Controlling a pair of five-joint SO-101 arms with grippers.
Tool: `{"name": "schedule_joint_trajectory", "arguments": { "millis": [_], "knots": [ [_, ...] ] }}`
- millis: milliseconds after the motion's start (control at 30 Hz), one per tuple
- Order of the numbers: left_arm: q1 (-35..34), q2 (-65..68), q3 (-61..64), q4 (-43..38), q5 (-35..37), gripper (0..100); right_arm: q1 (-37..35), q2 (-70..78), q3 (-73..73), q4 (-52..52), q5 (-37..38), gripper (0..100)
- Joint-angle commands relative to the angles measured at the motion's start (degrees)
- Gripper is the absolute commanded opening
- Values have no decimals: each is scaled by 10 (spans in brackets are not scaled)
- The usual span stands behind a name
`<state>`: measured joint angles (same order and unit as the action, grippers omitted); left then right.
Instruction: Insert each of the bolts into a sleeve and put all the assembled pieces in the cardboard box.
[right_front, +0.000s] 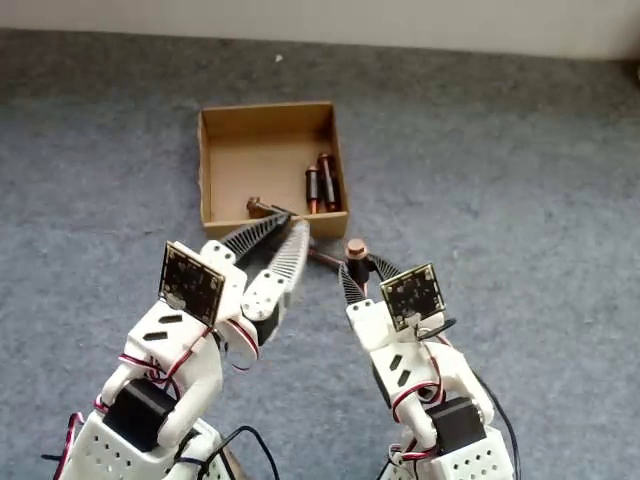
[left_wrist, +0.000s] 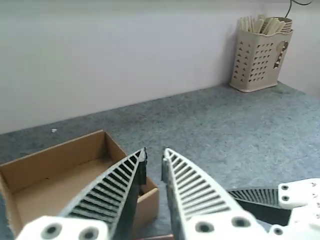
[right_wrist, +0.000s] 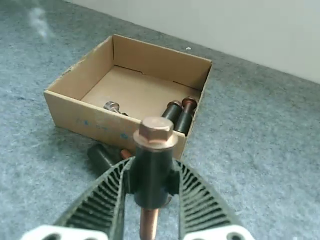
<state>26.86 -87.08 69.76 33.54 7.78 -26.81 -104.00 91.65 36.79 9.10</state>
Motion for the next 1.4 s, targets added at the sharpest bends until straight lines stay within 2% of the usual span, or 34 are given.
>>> {"name": "schedule_joint_trajectory", "arguments": {
  "millis": [0, 233, 400, 567, 833, 900, 1200, 1367],
  "knots": [
    [-44, -6, -26, -8, -75, 11, 14, -9, -9, -17, -3, 6],
    [-160, -6, 3, 26, -94, 6, 55, -9, -9, -17, -3, 6],
    [-243, -6, 66, 25, -94, 7, 56, -9, -9, -17, -4, 6],
    [-296, -6, 126, 25, -94, 7, 56, -9, -9, -17, -4, 6],
    [-302, -6, 232, 25, -94, 7, 55, -3, -15, -12, 0, 10],
    [-301, -6, 252, 25, -94, 7, 54, -2, -15, 12, 22, 10],
    [-301, -5, 279, 25, -95, 7, 43, -1, -92, 22, 35, 10],
    [-301, -5, 279, 26, -95, 7, 2, 101, -150, 19, 35, 10]
  ]
}}
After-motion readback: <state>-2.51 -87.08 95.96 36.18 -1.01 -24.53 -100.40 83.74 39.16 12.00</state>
